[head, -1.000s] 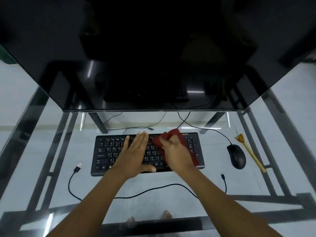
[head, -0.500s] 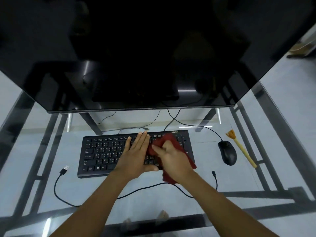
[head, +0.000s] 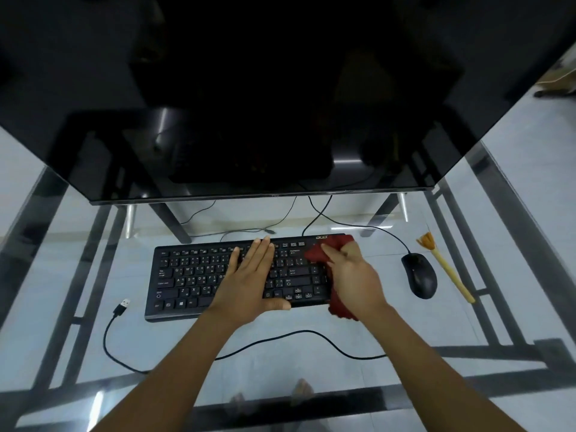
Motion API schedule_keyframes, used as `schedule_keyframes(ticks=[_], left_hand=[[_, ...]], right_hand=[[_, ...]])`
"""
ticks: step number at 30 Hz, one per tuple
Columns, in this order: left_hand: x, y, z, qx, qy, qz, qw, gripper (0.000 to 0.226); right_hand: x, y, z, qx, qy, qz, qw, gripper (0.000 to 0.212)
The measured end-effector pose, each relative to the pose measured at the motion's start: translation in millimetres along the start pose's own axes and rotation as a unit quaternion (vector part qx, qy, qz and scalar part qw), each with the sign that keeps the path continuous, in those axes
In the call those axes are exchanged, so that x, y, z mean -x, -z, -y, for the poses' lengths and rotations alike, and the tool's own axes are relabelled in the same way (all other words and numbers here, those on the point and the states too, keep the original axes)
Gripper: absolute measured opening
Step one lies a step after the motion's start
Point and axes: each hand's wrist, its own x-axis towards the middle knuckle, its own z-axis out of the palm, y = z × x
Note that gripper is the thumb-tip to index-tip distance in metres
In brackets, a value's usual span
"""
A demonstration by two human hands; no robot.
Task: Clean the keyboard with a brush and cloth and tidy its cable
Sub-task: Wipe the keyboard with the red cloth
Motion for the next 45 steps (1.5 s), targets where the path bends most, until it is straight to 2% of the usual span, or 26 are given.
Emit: schedule_keyframes(ticks=[2, 4, 5, 7, 9, 11, 14, 17, 19, 21, 23, 24, 26, 28, 30, 33, 35, 36, 38, 41, 43, 45], left_hand=[[0, 0, -1, -0.006, 0.002, -0.004, 1.0, 0.124], [-1, -1, 0, -0.005, 0.005, -0.003, 1.0, 0.125], [-1, -2, 0, -0.006, 0.004, -0.001, 1.0, 0.125], [-1, -3, 1, -0.004, -0.004, -0.004, 1.0, 0.126], [-1, -2, 3, 0.003, -0.007, -0.001, 1.0, 0.125], [0, -2, 3, 0.007, -0.007, 0.001, 1.0, 0.124], [-1, 0, 3, 0.019, -0.009, 0.002, 1.0, 0.127], [-2, 1, 4, 0.018, -0.008, 0.017, 1.0, 0.13], [-1, 4, 4, 0.019, -0.01, 0.021, 1.0, 0.128], [0, 5, 5, 0.016, -0.012, 0.024, 1.0, 0.125], [1, 5, 5, 0.013, -0.011, 0.021, 1.0, 0.124], [1, 5, 4, 0.013, -0.012, 0.019, 1.0, 0.125], [0, 6, 5, 0.024, -0.017, 0.019, 0.999, 0.126], [2, 9, 11, 0.042, -0.029, 0.025, 0.998, 0.126], [9, 16, 24, 0.055, -0.032, 0.024, 0.998, 0.13], [28, 29, 60, 0.04, 0.013, 0.008, 0.999, 0.133], [42, 35, 89, 0.022, 0.052, 0.009, 0.998, 0.135], [48, 36, 102, 0.017, 0.065, 0.015, 0.998, 0.136], [56, 36, 118, 0.015, 0.07, 0.035, 0.997, 0.142], [59, 34, 124, 0.037, 0.058, 0.035, 0.997, 0.146], [60, 33, 124, 0.042, 0.051, 0.029, 0.997, 0.138], [61, 33, 125, 0.045, 0.049, 0.025, 0.997, 0.135]], right_hand=[[0, 5, -2, -0.039, -0.066, -0.015, 0.997, 0.017], [9, 0, 18, -0.105, -0.002, 0.017, 0.994, 0.025], [16, -4, 28, -0.104, 0.027, 0.041, 0.993, 0.03], [27, -8, 38, -0.103, 0.079, 0.076, 0.989, 0.025], [29, -3, 33, -0.083, 0.13, 0.064, 0.986, 0.027], [20, 3, 15, -0.056, 0.091, 0.023, 0.994, 0.026], [11, 1, 5, -0.144, -0.051, 0.009, 0.988, 0.03], [22, -15, 31, -0.073, 0.055, 0.072, 0.993, 0.038], [20, -8, 44, -0.097, 0.087, 0.109, 0.985, 0.03], [9, -1, 41, -0.139, 0.027, 0.077, 0.987, 0.025], [-1, -4, 35, -0.148, -0.062, 0.036, 0.986, 0.034], [-4, -5, 40, -0.137, -0.081, 0.034, 0.987, 0.038], [-3, -11, 65, -0.114, -0.048, 0.064, 0.99, 0.038], [4, -17, 92, -0.134, 0.026, 0.112, 0.984, 0.028], [3, -21, 99, -0.151, 0.073, 0.101, 0.981, 0.016], [-8, -19, 88, -0.105, 0.011, 0.011, 0.994, 0.028], [-9, -19, 88, -0.117, -0.071, 0.022, 0.99, 0.029], [-8, -20, 93, -0.114, -0.086, 0.03, 0.989, 0.032], [2, -29, 109, -0.06, -0.022, 0.047, 0.997, 0.039], [12, -34, 123, -0.064, 0.098, 0.118, 0.986, 0.047], [2, -25, 118, -0.096, 0.067, 0.113, 0.987, 0.042], [-14, -22, 106, -0.09, -0.029, 0.059, 0.994, 0.038]])
